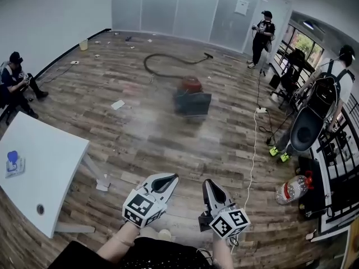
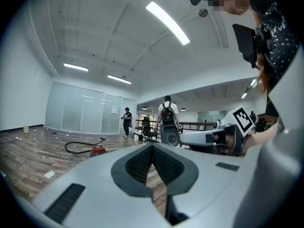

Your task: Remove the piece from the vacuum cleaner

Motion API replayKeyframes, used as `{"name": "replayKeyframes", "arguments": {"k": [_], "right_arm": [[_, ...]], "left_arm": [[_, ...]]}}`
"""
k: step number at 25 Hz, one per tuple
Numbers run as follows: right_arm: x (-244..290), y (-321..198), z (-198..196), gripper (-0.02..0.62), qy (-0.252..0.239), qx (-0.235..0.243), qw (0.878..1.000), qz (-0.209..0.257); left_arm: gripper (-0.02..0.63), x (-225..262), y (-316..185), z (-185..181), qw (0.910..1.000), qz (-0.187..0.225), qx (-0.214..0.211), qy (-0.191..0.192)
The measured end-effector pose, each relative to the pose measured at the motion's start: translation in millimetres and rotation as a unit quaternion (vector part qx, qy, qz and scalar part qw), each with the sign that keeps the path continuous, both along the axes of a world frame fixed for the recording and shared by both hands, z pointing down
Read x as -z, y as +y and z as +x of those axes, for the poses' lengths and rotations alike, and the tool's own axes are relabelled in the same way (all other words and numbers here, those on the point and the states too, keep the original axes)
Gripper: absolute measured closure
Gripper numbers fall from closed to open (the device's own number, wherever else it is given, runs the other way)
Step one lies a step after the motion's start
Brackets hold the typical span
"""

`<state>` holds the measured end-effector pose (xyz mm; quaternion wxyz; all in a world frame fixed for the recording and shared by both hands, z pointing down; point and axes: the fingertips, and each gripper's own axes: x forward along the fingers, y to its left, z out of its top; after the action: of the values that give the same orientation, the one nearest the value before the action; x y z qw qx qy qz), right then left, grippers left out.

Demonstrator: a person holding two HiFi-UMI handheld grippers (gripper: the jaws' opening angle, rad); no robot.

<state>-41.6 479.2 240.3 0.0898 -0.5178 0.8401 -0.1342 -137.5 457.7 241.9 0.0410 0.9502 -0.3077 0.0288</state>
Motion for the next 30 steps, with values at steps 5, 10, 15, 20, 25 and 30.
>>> {"name": "replayKeyframes", "arguments": {"k": [5, 10, 15, 20, 25, 30], "right_arm": [[-5, -26, 16, 0.584, -0.006, -0.002, 1.000, -0.009], [-10, -55, 33, 0.584, -0.013, -0.009, 1.000, -0.023], [-20, -100, 52, 0.584, -0.017, -0.012, 0.999, -0.033], [-21, -170, 71, 0.584, -0.019, -0.016, 0.999, -0.037], [-7, -264, 96, 0.584, -0.016, -0.024, 0.999, -0.033], [1, -357, 117, 0.584, -0.010, -0.034, 0.999, -0.018]], "left_arm": [[0.598, -1, -27, 18, 0.9999, -0.004, -0.009, -0.005], [0.598, -3, -59, 37, 0.9997, -0.012, -0.017, -0.011], [0.598, -12, -105, 58, 0.9995, -0.019, -0.023, -0.011], [0.598, -15, -177, 77, 0.9992, -0.026, -0.028, -0.010], [0.598, -6, -270, 97, 0.9990, -0.026, -0.035, -0.009], [0.598, 0, -360, 112, 0.9992, -0.020, -0.036, -0.004]]}}
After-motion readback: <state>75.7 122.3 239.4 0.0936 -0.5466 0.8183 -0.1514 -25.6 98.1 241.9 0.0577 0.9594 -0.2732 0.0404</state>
